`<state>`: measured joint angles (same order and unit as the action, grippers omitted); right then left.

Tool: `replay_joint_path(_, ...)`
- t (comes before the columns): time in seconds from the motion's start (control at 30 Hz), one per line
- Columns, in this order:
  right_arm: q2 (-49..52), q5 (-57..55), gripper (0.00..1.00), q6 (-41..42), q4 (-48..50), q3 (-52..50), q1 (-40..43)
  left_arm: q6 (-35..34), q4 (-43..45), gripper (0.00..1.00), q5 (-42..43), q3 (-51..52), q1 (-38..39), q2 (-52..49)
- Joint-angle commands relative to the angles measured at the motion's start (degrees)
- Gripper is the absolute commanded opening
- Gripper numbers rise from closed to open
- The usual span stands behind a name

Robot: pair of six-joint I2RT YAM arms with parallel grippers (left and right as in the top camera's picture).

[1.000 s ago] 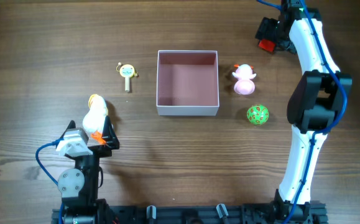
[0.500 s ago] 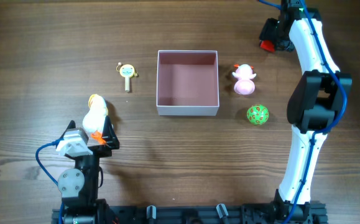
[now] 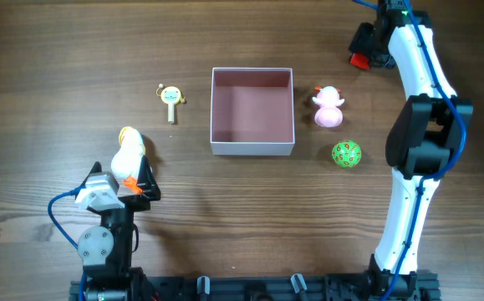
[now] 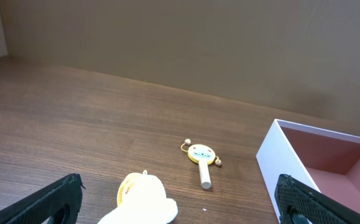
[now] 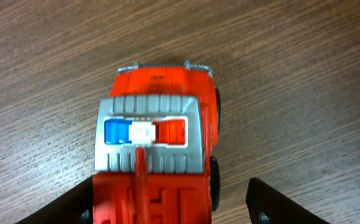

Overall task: Pack container
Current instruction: 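Close the right gripper on the red truck and lift it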

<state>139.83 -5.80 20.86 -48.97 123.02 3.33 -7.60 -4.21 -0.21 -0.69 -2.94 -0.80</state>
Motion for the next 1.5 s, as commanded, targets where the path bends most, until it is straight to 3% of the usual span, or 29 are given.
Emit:
replay_joint_path(0.0, 0.9, -1.7, 0.74, -1.4, 1.3, -0.1, 0.3, 1.2, 0.2, 1.00, -0.7, 0.4, 0.4, 0.4)
replay_joint_path(0.27, 0.9, -1.8, 0.73, -3.5, 3.6, -0.1, 0.3, 1.2, 0.1, 1.00, -0.7, 0.4, 0.4, 0.4)
replay_joint_path(0.53, 0.9, -2.0, 0.63, -7.3, 3.2, -0.1, 0.3, 1.2, 0.2, 1.00, -0.7, 0.4, 0.4, 0.4)
replay_joint_path(0.7, 0.9, -1.9, 0.54, -7.3, 3.1, -0.1, 0.3, 1.2, 0.2, 1.00, -0.7, 0.4, 0.4, 0.4)
replay_joint_path(1.1, 0.9, -2.0, 0.42, -7.3, 3.1, -0.1, 0.3, 1.2, 0.2, 1.00, -0.7, 0.4, 0.4, 0.4)
replay_joint_path(1.47, -1.2, -1.9, 0.39, -7.3, 3.1, -0.1, 0.3, 1.2, 0.2, 1.00, -0.7, 0.4, 0.4, 0.4)
